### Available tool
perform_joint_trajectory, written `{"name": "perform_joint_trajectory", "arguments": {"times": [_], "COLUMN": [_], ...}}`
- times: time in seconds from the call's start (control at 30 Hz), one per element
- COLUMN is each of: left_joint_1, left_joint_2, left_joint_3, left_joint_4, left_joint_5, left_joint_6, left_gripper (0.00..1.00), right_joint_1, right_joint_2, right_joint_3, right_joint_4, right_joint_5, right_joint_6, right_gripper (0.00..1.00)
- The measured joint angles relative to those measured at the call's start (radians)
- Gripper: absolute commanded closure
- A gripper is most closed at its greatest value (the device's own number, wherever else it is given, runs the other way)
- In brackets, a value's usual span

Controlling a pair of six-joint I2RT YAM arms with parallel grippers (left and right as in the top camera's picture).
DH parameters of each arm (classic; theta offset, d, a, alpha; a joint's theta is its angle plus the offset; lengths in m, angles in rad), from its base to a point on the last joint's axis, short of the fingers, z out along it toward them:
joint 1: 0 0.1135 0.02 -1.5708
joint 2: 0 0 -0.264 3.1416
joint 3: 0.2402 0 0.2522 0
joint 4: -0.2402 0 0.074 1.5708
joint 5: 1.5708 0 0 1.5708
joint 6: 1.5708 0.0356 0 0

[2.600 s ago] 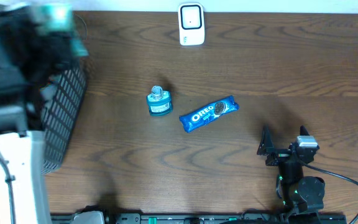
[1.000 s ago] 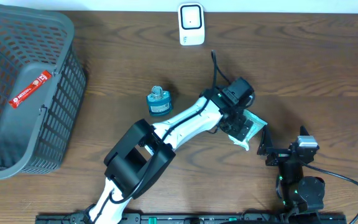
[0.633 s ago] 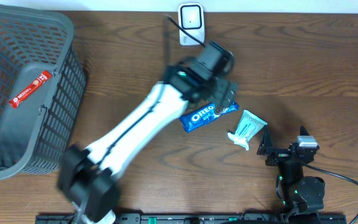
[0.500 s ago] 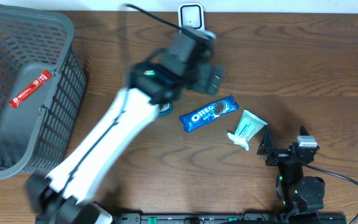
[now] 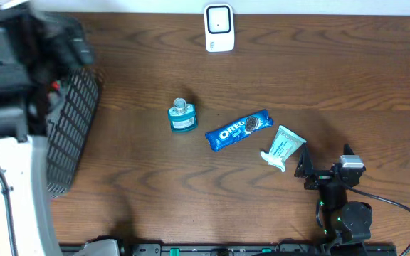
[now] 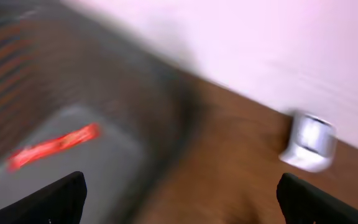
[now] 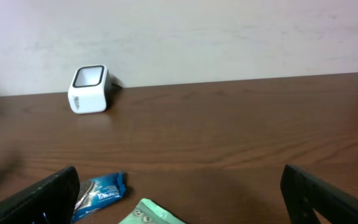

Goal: Scan the item barcode
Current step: 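Return the left gripper into the basket and grasp the red Nescafe stick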

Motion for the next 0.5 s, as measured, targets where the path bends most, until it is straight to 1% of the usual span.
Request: {"name": "perform_joint_trajectory", "arguments": {"times": [0.1,0.23,0.37,0.5], "left_joint_1": [0.138,0.236,0.28,0.29], "left_joint_2": [0.09,0.229,0.378,0.507], "left_joint_3": [0.0,-0.004,-0.006,-0.008], "left_joint_4": [-0.037,-0.047,-0.041,-0.016], "left_joint_5": [-0.002,-0.004,-0.01,-0.06], "left_joint_6": [-0.133,-0.307,-0.482,-0.619], "left_gripper": [0.02,0.02,0.01,0.01], "right_joint_1": [0.0,0.0,0.0,0.0], "right_joint_2": [0.0,0.0,0.0,0.0], "right_joint_3": [0.0,0.0,0.0,0.0], "right_joint_4": [0.0,0.0,0.0,0.0], "right_joint_5": [0.0,0.0,0.0,0.0], "right_joint_6": [0.0,0.0,0.0,0.0], "right_gripper": [0.01,0.01,0.01,0.01]}}
